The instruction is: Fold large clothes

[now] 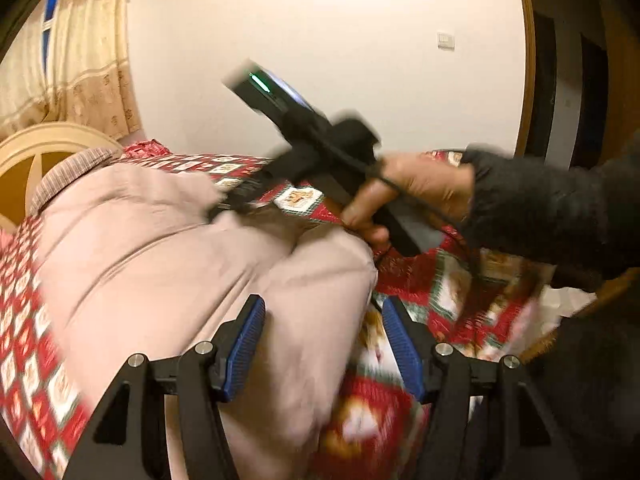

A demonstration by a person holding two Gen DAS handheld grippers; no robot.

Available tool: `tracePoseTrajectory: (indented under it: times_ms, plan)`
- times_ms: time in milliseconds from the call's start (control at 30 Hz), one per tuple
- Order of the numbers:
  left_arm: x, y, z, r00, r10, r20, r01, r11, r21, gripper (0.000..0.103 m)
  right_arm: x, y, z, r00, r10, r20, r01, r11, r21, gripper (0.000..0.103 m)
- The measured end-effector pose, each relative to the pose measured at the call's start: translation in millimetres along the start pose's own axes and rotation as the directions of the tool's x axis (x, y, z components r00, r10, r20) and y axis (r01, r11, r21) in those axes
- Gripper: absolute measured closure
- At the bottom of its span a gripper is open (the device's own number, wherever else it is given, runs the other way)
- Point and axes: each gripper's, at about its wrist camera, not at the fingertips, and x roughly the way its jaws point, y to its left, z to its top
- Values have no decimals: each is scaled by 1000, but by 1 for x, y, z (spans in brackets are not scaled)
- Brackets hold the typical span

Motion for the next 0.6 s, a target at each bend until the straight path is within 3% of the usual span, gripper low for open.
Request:
tracePoseTrajectory:
  times_ms: [67,133,233,333,400,433,467,533,600]
  plan:
    - [-32,19,-1,999,1,51,3,997,-75,41,8,-14,-12,1000,11,4,-11,998,62,88]
    - [-52,40,6,993,47,107,-31,989,-144,41,11,-14,-18,1000,3,22,-4,997,79,88]
    - [-60,86,27,966,212,148,-158,937,-312,41,11,-15,-23,999,5,44,-10,994,112,87]
    - [-26,125,54,934,350,65,-288,851,-438,41,10,-13,-25,999,7,46,-12,992,124,87]
    - [1,140,67,897,441,7,-390,801,-455,41,9,-15,-25,999,16,46,-22,990,138,87]
    - [17,149,71,869,495,-30,-450,761,-467,41,9,-16,-26,999,19,47,-26,989,145,87]
    - [28,154,70,857,512,-54,-472,739,-480,41,10,-17,-26,999,21,47,-28,989,148,87]
    - [57,165,57,865,484,-131,-479,721,-501,39,12,-19,-26,998,21,51,-28,989,148,87]
    - [78,172,42,851,492,-181,-513,708,-485,27,12,-20,-27,998,16,53,-23,989,149,87]
